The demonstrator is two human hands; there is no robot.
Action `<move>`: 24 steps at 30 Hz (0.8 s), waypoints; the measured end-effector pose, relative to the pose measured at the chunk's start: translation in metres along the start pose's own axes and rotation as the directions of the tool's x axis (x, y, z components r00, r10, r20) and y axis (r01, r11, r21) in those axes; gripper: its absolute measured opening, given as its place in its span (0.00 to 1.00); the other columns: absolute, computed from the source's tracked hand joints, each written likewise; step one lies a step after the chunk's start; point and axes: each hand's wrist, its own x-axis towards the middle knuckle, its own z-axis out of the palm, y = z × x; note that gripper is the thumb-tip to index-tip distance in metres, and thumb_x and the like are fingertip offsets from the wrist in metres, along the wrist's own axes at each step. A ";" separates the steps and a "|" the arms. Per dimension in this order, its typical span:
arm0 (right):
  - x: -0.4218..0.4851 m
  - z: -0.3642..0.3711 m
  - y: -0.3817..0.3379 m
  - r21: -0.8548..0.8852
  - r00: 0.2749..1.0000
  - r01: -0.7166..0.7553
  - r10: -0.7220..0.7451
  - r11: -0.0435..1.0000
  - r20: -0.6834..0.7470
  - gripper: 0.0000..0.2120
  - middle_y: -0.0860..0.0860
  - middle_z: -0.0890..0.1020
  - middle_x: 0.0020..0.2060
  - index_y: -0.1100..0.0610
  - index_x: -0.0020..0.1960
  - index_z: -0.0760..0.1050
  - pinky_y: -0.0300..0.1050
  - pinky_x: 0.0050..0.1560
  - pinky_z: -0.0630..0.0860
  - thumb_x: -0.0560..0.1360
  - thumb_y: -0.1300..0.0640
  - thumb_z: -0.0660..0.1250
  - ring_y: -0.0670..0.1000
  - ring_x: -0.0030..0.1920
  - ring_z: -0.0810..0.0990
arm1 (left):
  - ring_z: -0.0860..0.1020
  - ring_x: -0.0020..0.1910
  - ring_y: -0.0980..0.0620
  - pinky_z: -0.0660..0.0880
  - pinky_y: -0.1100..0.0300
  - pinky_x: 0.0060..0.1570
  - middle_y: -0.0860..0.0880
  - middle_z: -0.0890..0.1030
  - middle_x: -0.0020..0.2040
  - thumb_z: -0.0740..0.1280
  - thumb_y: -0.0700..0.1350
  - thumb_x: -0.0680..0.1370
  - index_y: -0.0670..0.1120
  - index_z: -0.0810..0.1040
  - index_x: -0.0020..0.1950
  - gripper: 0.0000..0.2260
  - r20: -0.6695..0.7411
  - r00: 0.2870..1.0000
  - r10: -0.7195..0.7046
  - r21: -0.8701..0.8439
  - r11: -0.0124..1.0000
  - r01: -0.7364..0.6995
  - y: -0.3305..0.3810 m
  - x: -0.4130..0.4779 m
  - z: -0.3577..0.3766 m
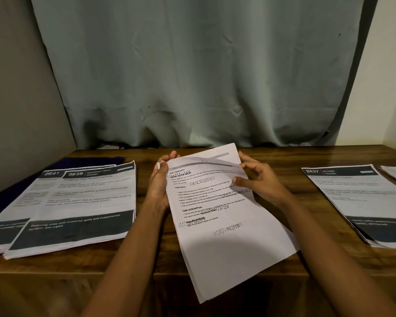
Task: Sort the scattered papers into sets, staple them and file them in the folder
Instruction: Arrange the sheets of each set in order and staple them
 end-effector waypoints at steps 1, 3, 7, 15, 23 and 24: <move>0.000 0.000 0.001 -0.003 1.000 0.011 -0.011 1.000 -0.013 0.09 0.42 0.65 0.73 0.60 0.50 0.81 0.49 0.61 0.76 0.70 0.60 0.74 0.48 0.72 0.64 | 0.79 0.54 0.51 0.75 0.51 0.57 0.49 0.81 0.56 0.53 0.42 0.84 0.45 0.71 0.50 0.08 -0.002 1.000 0.000 -0.003 1.000 0.000 0.000 0.000 0.000; 0.001 0.000 0.001 -0.029 0.998 0.042 -0.043 0.999 -0.038 0.09 0.41 0.65 0.72 0.57 0.50 0.82 0.49 0.63 0.75 0.70 0.60 0.74 0.44 0.72 0.64 | 0.80 0.52 0.52 0.76 0.52 0.56 0.50 0.81 0.55 0.53 0.42 0.84 0.45 0.71 0.50 0.08 -0.006 1.000 -0.001 -0.016 1.000 0.000 0.001 -0.002 0.001; 0.000 -0.001 0.000 -0.124 0.996 0.052 -0.060 0.991 -0.061 0.12 0.41 0.65 0.72 0.53 0.54 0.82 0.53 0.66 0.72 0.71 0.58 0.74 0.45 0.73 0.62 | 0.79 0.54 0.50 0.74 0.50 0.60 0.49 0.81 0.56 0.54 0.42 0.84 0.45 0.71 0.50 0.08 -0.020 1.000 -0.003 -0.024 1.000 0.003 0.001 -0.003 0.001; -0.004 -0.001 -0.010 -0.059 0.994 0.033 -0.039 0.998 -0.103 0.09 0.42 0.68 0.71 0.46 0.50 0.81 0.37 0.50 0.79 0.72 0.58 0.72 0.37 0.58 0.74 | 0.79 0.54 0.50 0.73 0.48 0.62 0.48 0.81 0.55 0.53 0.41 0.84 0.45 0.71 0.50 0.08 -0.009 1.000 -0.005 -0.051 0.999 0.005 0.001 -0.002 0.002; -0.004 -0.001 -0.009 -0.067 0.995 0.040 -0.046 0.997 -0.092 0.08 0.41 0.68 0.70 0.46 0.50 0.81 0.43 0.53 0.79 0.73 0.55 0.72 0.38 0.60 0.72 | 0.81 0.50 0.52 0.76 0.51 0.56 0.50 0.81 0.54 0.54 0.41 0.84 0.45 0.71 0.50 0.08 -0.012 1.000 -0.005 -0.034 0.999 0.004 0.002 -0.005 0.004; -0.004 -0.002 -0.009 -0.067 0.994 0.046 -0.052 0.997 -0.094 0.08 0.41 0.68 0.70 0.47 0.50 0.82 0.42 0.53 0.79 0.73 0.56 0.72 0.38 0.61 0.72 | 0.81 0.50 0.52 0.76 0.52 0.55 0.50 0.82 0.53 0.54 0.41 0.84 0.45 0.71 0.50 0.08 -0.014 1.000 -0.005 -0.028 1.000 0.005 0.002 -0.005 0.004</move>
